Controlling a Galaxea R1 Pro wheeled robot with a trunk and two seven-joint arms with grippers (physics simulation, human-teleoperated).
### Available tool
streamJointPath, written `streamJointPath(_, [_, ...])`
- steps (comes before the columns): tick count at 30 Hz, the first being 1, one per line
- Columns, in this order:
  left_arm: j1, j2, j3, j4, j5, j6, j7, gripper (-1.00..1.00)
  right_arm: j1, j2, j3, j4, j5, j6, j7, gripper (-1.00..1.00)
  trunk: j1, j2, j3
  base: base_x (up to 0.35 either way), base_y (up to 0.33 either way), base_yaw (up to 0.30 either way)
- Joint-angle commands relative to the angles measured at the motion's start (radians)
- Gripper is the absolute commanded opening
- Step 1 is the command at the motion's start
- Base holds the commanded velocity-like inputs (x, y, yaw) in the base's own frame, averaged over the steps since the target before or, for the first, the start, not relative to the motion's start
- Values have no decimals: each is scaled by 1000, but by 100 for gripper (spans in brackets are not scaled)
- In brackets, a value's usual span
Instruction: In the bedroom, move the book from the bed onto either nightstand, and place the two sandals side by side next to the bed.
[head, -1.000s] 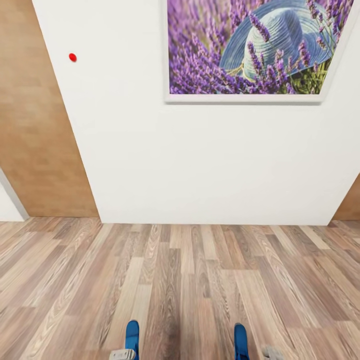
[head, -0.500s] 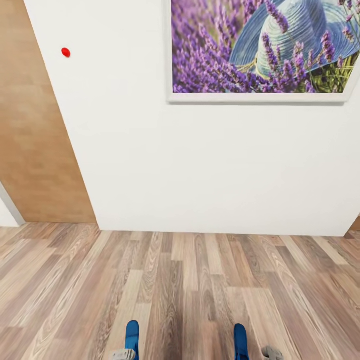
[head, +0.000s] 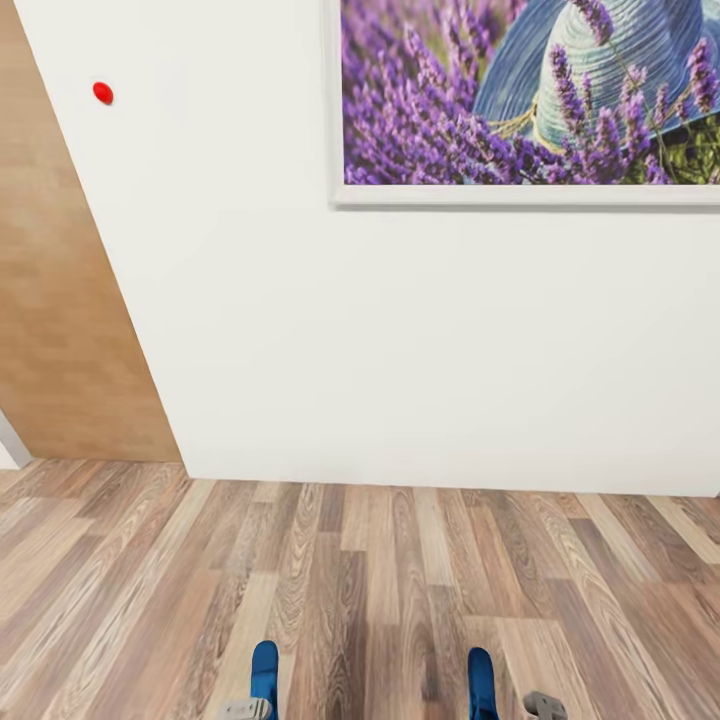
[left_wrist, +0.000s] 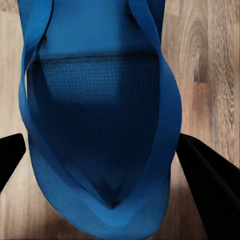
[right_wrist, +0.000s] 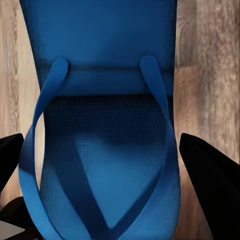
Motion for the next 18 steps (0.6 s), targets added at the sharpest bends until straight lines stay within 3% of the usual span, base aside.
streamJointPath(1, [-1, 0, 2, 1, 6, -1, -5, -100, -1, 0, -10, -2, 6, 9, 5, -100, 0, 0, -1, 331, -94, 0])
streamJointPath(18, [-1, 0, 2, 1, 6, -1, -5, -100, 0, 0, -10, -2, 7, 9, 5, -100, 0, 0, -1, 331, -13, 0])
